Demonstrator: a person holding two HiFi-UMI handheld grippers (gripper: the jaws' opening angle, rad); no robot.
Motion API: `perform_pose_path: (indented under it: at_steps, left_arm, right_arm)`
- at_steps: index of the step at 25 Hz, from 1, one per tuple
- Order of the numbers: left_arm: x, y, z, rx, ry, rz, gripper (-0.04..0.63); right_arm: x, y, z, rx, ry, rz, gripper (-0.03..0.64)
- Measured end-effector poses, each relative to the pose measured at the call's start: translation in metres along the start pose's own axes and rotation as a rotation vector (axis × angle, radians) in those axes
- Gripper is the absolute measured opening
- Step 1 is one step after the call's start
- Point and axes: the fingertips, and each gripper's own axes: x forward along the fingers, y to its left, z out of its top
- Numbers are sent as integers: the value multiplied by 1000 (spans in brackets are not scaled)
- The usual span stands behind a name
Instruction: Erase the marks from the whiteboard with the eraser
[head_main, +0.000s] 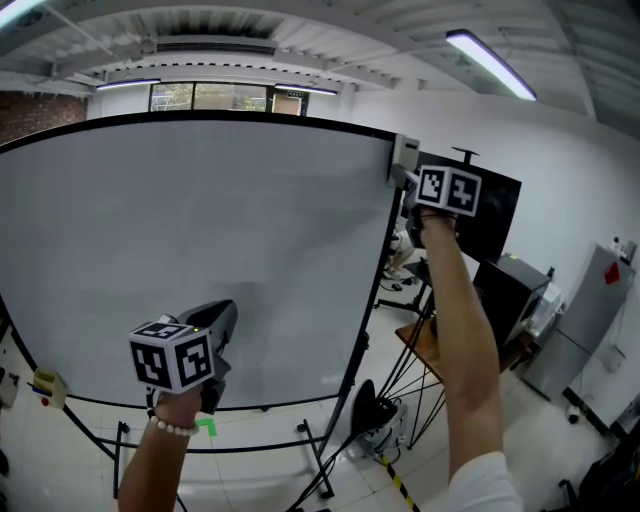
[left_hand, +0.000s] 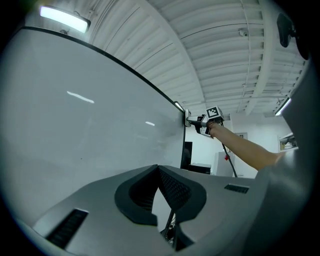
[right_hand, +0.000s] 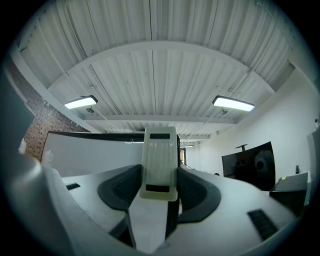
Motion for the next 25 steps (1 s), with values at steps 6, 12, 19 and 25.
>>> perform_pose_path:
  at_steps: [6, 12, 19, 25]
  left_arm:
    - [19, -9, -6, -27, 1, -2, -3]
    - [28, -12, -9, -21, -1, 21, -3]
    - [15, 4, -4, -23, -14, 28, -3]
    - [-14, 32, 3, -19, 1, 33, -3]
  right_arm:
    - [9, -6, -8, -30, 19, -6, 245]
    - [8, -3, -7, -41, 28, -11, 245]
    - [12, 26, -11, -63, 18, 5, 245]
    - [14, 76, -7, -54, 14, 36, 245]
